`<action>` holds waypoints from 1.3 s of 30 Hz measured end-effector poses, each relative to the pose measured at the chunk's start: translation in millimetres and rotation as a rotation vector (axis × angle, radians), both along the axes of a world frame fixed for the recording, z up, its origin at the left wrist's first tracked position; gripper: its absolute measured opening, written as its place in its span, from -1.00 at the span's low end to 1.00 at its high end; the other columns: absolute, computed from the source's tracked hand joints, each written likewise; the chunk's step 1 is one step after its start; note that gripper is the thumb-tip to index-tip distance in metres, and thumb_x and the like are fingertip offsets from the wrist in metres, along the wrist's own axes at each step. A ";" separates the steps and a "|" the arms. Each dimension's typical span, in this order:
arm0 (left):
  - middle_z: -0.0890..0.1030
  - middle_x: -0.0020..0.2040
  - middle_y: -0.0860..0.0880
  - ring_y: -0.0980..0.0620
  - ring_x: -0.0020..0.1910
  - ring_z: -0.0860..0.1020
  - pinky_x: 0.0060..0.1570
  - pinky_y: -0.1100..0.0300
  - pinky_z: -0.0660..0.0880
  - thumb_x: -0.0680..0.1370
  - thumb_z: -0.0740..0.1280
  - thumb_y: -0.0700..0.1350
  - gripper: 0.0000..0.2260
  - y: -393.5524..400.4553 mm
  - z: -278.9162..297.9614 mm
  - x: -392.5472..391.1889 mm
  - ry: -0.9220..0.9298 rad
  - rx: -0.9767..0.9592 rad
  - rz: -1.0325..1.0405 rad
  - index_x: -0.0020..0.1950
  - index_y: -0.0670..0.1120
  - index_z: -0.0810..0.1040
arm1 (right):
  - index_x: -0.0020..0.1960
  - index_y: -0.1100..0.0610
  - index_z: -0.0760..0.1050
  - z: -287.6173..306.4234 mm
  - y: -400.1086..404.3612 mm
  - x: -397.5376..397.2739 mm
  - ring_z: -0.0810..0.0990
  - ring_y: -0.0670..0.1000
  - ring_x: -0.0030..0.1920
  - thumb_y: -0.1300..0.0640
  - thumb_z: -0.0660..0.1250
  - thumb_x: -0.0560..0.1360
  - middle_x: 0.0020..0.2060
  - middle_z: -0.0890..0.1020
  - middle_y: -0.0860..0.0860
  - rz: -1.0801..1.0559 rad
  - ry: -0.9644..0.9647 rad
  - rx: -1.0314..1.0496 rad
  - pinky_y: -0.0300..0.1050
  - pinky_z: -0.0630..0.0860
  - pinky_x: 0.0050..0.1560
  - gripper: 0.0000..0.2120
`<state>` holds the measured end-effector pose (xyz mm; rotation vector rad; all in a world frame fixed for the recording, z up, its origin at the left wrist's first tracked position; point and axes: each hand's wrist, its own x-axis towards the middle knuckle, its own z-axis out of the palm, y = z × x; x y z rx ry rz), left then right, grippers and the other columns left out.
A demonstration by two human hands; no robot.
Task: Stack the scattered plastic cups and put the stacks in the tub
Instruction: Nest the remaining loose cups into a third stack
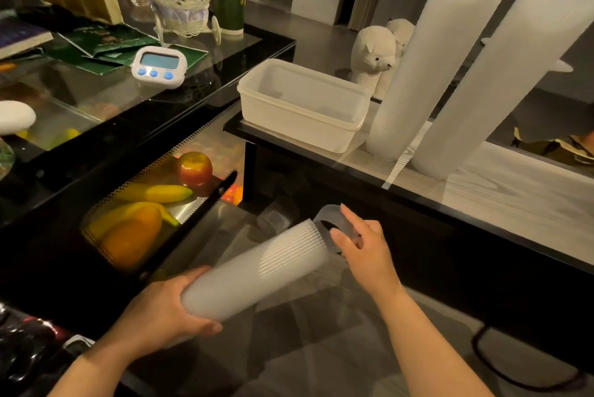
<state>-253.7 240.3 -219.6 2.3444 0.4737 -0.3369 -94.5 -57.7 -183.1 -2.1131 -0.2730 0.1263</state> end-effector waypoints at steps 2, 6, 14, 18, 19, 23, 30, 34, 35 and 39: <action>0.57 0.16 0.17 0.15 0.06 0.56 0.08 0.13 0.56 -0.03 0.49 0.43 0.08 -1.6 0.8 2.3 -0.012 0.011 -0.007 0.49 0.22 0.34 | 0.29 -0.33 0.38 5.3 5.2 -4.1 0.52 -0.12 -0.17 0.00 0.21 0.63 -0.08 0.46 -0.03 0.054 0.015 0.081 -0.27 0.51 -0.06 -0.69; 0.56 0.12 0.19 0.14 0.06 0.55 0.08 0.12 0.55 -0.03 0.47 0.42 -0.01 -4.3 1.8 2.8 -0.046 -0.004 0.018 0.40 0.31 0.33 | 0.41 -0.25 0.21 9.7 11.1 -6.6 0.52 -0.16 -0.25 0.06 0.13 0.67 -0.23 0.52 -0.07 0.107 0.104 0.154 -0.28 0.51 -0.11 -0.63; 0.61 0.04 0.13 0.05 -0.01 0.60 -0.02 0.08 0.58 -0.01 0.51 0.39 -0.06 -11.1 -14.5 4.2 -0.125 -0.061 0.237 0.37 0.30 0.41 | 0.48 -0.14 0.31 15.1 40.8 16.8 0.60 0.09 -0.08 -0.28 -0.09 0.56 0.00 0.61 0.12 0.223 0.306 0.106 -0.09 0.57 -0.01 -0.43; 0.60 0.07 0.08 0.00 0.02 0.59 0.03 0.02 0.57 -0.02 0.53 0.38 0.01 -10.6 -22.0 2.4 -0.173 -0.165 0.406 0.42 0.22 0.41 | 0.38 0.08 0.43 -17.3 74.5 58.4 0.61 0.11 0.06 -0.28 0.18 0.56 0.11 0.61 0.10 -0.147 0.290 -0.151 0.05 0.58 0.08 -0.44; 0.60 0.06 0.08 0.00 0.02 0.59 0.02 0.01 0.56 -0.05 0.51 0.40 0.04 -10.7 -22.6 1.0 -0.197 -0.187 0.448 0.42 0.20 0.42 | 0.41 0.12 0.39 -25.4 83.7 65.3 0.58 0.15 0.16 -0.30 0.25 0.52 0.18 0.59 0.12 -0.126 0.294 -0.286 0.09 0.54 0.17 -0.36; 0.60 0.05 0.10 0.06 -0.03 0.60 -0.09 0.07 0.55 -0.21 0.43 0.56 0.13 -7.7 -20.9 -10.9 -0.210 -0.254 0.544 0.33 0.19 0.44 | 0.45 0.15 0.32 -41.7 119.6 82.5 0.54 0.16 0.24 -0.37 0.36 0.41 0.25 0.56 0.13 0.187 0.304 -0.593 0.01 0.51 0.16 -0.18; 0.59 -0.02 0.20 0.16 -0.07 0.59 -0.06 0.10 0.57 -0.02 0.60 0.38 -0.17 5.1 -35.6 -34.3 -0.038 -0.180 0.504 0.17 0.14 0.49 | -0.11 -0.01 0.55 -71.5 148.1 104.5 0.55 0.02 0.02 -0.06 0.30 0.55 -0.03 0.60 0.00 0.330 0.367 -0.554 -0.08 0.50 0.08 -0.85; 0.58 0.04 0.17 0.04 0.08 0.61 0.03 0.17 0.54 0.01 0.59 0.37 -0.02 5.0 -41.8 -37.3 0.040 -0.144 0.458 0.39 0.18 0.42 | -0.10 0.08 0.59 -73.7 132.8 101.0 0.60 0.06 0.04 -0.07 0.42 0.47 -0.11 0.62 -0.01 0.153 0.394 -0.328 -0.06 0.50 0.12 -0.79; 0.60 0.08 0.14 0.03 0.13 0.61 0.04 0.20 0.52 0.00 0.57 0.40 0.04 4.5 -42.4 -36.7 0.067 -0.113 0.435 0.45 0.20 0.37 | -0.02 0.14 0.61 -68.7 125.5 97.7 0.62 0.09 0.05 -0.11 0.48 0.42 -0.07 0.65 0.04 0.055 0.444 -0.202 -0.01 0.53 0.15 -0.67; 0.65 0.16 0.13 0.08 0.16 0.63 0.07 0.25 0.54 -0.11 0.39 0.58 0.20 4.8 -42.2 -31.1 0.115 -0.041 0.344 0.52 0.32 0.22 | 0.04 0.26 0.58 -38.2 85.2 77.1 0.63 0.15 -0.06 -0.21 0.39 0.46 -0.14 0.66 0.15 -0.194 0.389 0.104 0.03 0.57 0.03 -0.50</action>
